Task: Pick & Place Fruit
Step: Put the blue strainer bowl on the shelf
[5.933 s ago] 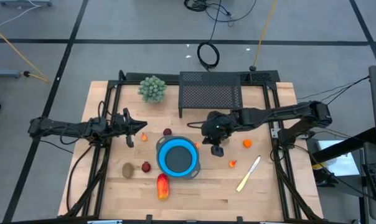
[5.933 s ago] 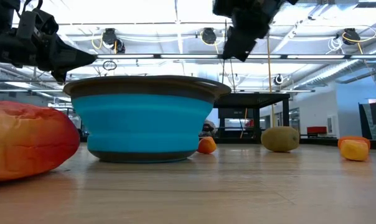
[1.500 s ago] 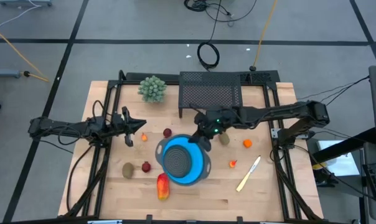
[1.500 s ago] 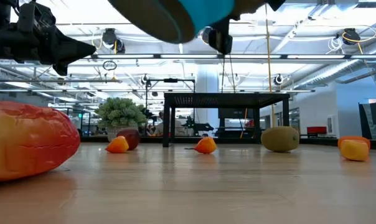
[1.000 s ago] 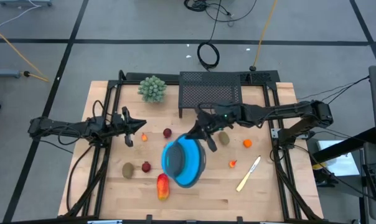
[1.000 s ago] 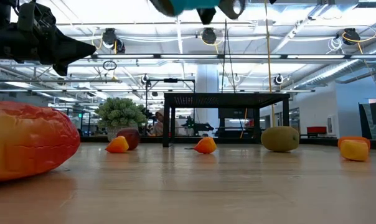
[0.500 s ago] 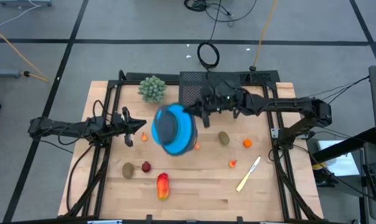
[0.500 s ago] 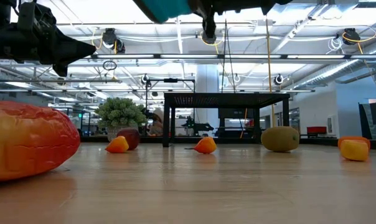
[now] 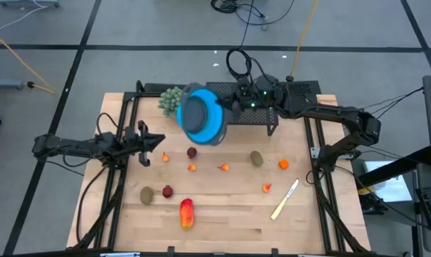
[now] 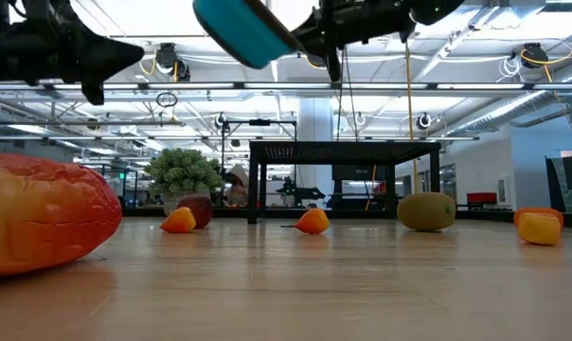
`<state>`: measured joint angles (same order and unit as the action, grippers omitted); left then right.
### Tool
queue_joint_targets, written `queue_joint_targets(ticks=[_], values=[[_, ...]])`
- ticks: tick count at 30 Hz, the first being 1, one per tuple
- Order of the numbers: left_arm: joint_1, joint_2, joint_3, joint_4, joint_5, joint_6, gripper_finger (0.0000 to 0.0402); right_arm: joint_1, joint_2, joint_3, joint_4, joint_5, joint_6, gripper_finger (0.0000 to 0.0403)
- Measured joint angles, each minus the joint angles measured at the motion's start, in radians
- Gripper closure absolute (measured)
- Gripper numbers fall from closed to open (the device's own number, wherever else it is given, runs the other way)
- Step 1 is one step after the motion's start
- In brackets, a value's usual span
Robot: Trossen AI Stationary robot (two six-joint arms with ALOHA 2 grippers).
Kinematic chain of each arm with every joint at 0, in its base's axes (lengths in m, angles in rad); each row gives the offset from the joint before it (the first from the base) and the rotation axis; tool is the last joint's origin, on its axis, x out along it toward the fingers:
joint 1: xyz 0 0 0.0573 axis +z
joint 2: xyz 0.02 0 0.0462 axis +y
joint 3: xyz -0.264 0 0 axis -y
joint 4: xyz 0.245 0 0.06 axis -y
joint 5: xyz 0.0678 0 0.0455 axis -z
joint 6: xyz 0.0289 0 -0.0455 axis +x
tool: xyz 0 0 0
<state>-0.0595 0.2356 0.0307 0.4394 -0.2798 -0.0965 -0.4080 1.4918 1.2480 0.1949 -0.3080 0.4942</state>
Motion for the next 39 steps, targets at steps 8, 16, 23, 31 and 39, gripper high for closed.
queue_joint_targets(ticks=[8, 16, 23, 31, 39], values=[[-0.001, 0.101, 0.047, 0.067, -0.013, 0.058, 0.0382, -0.109, -0.016, 0.0, -0.134, -0.002, 0.0, 0.0392], [0.0, 0.376, 0.228, 0.067, -0.115, 0.102, 0.0382, -0.216, -0.127, 0.001, -0.352, -0.003, -0.021, 0.0392], [0.0, 0.63, 0.399, 0.067, -0.126, 0.103, 0.0382, -0.286, -0.228, 0.001, -0.549, -0.003, -0.064, 0.0392], [0.0, 0.896, 0.632, 0.063, -0.116, 0.211, 0.0383, -0.283, -0.272, 0.001, -0.63, 0.109, -0.188, 0.0392], [0.0, 1.107, 0.865, 0.06, -0.156, 0.335, 0.0383, -0.26, -0.293, 0.001, -0.623, 0.227, -0.295, 0.0392]])
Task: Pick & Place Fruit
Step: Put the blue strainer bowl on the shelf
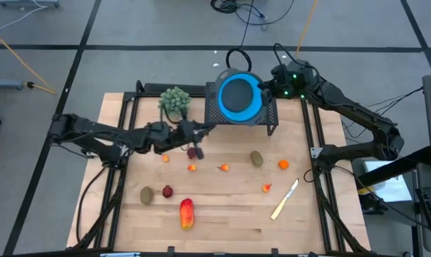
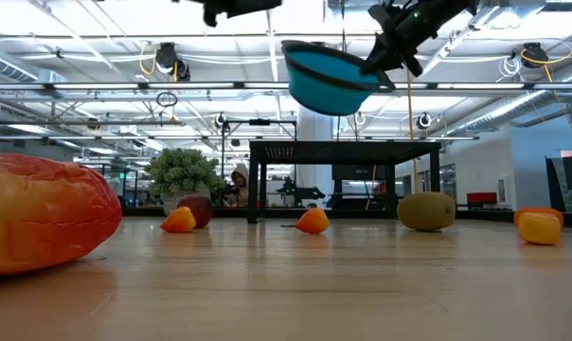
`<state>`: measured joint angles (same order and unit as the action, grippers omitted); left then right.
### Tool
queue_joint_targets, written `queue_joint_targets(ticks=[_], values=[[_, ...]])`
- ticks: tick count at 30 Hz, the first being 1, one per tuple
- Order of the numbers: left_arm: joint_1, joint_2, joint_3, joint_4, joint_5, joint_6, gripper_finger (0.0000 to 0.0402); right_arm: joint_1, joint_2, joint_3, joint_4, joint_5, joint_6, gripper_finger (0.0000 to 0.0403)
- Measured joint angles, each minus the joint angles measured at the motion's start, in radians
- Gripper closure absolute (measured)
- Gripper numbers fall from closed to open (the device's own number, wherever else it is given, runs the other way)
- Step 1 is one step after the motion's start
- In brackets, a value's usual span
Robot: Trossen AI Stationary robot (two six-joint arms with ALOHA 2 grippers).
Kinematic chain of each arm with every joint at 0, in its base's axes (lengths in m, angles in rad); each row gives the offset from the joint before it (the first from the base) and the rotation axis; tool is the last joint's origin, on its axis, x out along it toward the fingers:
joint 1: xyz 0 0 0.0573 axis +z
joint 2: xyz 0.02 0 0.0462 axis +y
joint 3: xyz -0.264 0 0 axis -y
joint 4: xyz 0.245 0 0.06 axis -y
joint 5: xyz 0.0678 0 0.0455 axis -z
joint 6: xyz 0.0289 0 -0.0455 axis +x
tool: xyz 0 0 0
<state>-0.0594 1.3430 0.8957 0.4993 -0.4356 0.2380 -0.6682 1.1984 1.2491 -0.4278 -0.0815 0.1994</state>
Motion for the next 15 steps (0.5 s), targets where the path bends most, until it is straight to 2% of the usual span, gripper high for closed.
queue_joint_targets(ticks=[4, 8, 15], values=[[0.005, 0.084, 0.082, -0.003, -0.064, 0.047, 0.0383, 0.0, 0.0, 0.0, 0.0, 0.003, -0.021, 0.0392], [0.019, 0.131, 0.121, -0.002, -0.065, 0.074, 0.0383, 0.0, -0.001, 0.0, 0.001, 0.003, -0.032, 0.0392], [0.042, 0.155, 0.126, 0.002, -0.077, -0.039, 0.0383, 0.0, -0.001, 0.0, 0.004, 0.0, -0.037, 0.0391]])
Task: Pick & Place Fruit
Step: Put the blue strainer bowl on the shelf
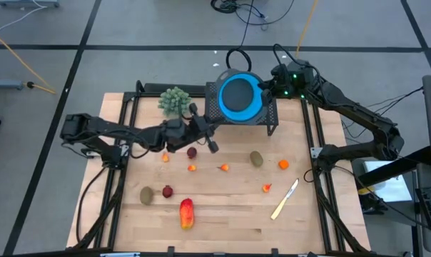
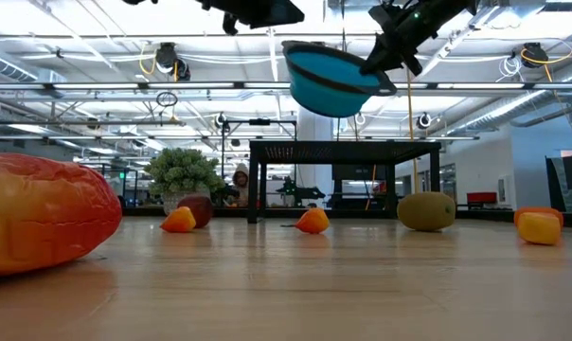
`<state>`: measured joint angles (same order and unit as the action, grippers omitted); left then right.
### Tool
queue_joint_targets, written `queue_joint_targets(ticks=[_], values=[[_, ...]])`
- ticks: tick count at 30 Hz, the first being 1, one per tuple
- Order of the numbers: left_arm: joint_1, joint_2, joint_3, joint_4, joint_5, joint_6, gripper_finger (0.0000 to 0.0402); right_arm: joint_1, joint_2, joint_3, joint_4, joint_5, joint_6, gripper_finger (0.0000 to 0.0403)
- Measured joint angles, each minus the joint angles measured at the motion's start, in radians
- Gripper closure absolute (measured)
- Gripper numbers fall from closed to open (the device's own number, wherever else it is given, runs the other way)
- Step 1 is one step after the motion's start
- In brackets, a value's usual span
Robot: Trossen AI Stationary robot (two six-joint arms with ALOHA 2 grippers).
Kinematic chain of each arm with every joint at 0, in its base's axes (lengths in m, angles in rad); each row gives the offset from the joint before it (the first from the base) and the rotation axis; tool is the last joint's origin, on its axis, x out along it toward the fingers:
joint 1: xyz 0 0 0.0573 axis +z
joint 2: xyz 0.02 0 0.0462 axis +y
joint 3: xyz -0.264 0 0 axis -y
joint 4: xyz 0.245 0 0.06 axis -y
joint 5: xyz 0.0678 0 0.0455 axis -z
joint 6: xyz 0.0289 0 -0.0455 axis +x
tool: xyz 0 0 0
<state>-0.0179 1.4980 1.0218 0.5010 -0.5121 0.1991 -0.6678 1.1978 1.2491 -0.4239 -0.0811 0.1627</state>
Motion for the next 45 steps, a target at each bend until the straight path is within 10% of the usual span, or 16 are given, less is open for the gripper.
queue_joint_targets(ticks=[11, 27, 45], values=[[0.057, 0.002, 0.0, 0.0, 0.04, -0.339, 0.0367, 0.0, 0.0, 0.0, 0.0, 0.0, -0.019, 0.0391], [0.112, 0.002, -0.001, -0.043, 0.028, -0.445, 0.0172, 0.009, 0.0, -0.001, 0.037, 0.066, -0.045, 0.0391], [0.13, 0.002, -0.001, -0.085, -0.239, -0.36, 0.0187, 0.111, 0.001, -0.001, 0.198, 0.272, -0.101, 0.0392]])
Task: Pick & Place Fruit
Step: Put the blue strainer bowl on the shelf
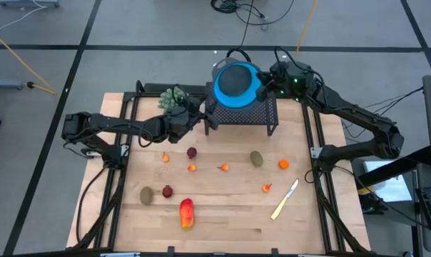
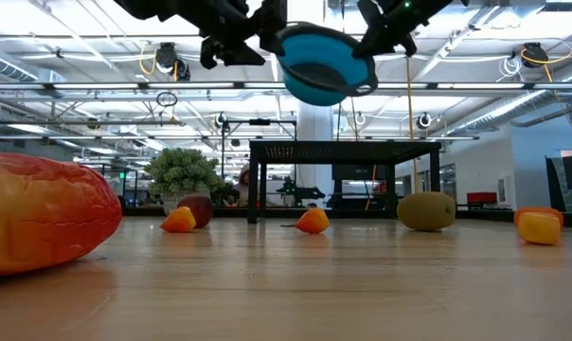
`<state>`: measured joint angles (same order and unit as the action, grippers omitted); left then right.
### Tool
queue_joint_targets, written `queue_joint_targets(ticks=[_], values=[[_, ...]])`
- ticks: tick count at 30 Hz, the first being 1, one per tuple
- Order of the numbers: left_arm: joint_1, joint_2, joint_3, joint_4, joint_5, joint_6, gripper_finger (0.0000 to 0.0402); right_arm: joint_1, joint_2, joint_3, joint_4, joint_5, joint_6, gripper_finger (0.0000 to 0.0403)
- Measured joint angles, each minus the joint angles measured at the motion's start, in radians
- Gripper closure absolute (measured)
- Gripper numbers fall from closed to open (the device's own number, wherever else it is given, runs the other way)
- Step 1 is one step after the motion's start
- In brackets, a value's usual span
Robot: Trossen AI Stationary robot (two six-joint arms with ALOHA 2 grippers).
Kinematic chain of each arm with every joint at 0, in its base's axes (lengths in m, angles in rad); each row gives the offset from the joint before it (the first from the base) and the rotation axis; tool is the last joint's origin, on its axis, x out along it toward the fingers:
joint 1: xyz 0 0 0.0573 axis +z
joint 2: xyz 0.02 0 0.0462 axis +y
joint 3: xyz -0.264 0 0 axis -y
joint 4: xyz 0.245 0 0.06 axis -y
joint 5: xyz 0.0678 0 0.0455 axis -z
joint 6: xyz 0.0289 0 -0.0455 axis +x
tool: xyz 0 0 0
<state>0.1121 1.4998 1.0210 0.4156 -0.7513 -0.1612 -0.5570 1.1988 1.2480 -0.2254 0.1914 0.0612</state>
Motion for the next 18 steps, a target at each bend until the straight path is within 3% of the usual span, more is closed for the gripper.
queue_joint_targets(ticks=[8, 18], values=[[0.03, 0.0, 0.0, 0.029, 0.002, -0.052, 0.0188, 0.071, 0.0, 0.0, 0.073, 0.127, -0.046, 0.0392], [0.054, 0.0, 0.0, 0.074, 0.028, -0.059, 0.0188, 0.143, 0.0, 0.0, 0.095, 0.209, -0.058, 0.0392]])
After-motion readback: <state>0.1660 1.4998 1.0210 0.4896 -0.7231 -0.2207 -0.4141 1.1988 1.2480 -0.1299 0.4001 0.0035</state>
